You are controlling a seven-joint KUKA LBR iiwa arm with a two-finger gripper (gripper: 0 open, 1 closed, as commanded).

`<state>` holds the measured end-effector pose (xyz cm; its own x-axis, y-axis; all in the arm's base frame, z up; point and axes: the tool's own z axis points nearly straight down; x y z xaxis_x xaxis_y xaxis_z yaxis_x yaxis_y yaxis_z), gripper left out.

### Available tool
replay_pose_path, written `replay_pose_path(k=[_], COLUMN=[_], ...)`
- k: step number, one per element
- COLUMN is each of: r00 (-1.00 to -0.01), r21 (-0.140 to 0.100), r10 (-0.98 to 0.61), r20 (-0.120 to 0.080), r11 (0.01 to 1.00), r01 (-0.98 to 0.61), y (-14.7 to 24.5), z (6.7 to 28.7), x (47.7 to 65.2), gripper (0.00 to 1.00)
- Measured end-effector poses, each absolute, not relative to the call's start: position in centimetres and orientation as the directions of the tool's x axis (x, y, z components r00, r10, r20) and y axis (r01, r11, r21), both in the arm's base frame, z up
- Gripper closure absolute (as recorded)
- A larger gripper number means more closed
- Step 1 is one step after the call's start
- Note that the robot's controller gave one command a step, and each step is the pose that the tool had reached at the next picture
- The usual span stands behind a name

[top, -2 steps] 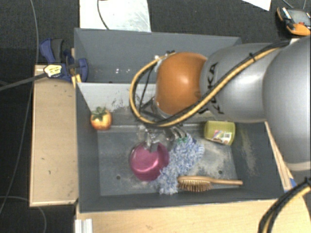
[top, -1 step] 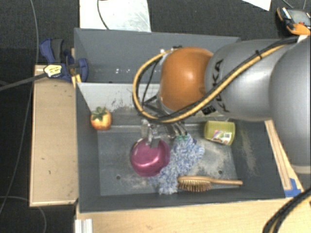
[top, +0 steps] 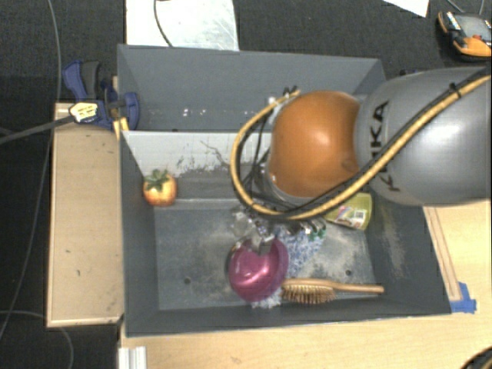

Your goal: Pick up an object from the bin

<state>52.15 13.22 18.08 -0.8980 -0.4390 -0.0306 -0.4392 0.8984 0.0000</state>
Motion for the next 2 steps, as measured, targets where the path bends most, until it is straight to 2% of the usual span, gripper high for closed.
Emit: replay_pose_path(k=[1, 2], r00=[-0.999, -0.943], r21=[0.012, 0.002], r10=[-0.027, -0.331], r20=[-0.032, -0.034], r11=[1.0, 0.944], r01=[-0.027, -0.331], y=[13.5, 11.4], z=[11.7, 17.4], x=[54.1, 54.4], gripper=[1.0, 1.0])
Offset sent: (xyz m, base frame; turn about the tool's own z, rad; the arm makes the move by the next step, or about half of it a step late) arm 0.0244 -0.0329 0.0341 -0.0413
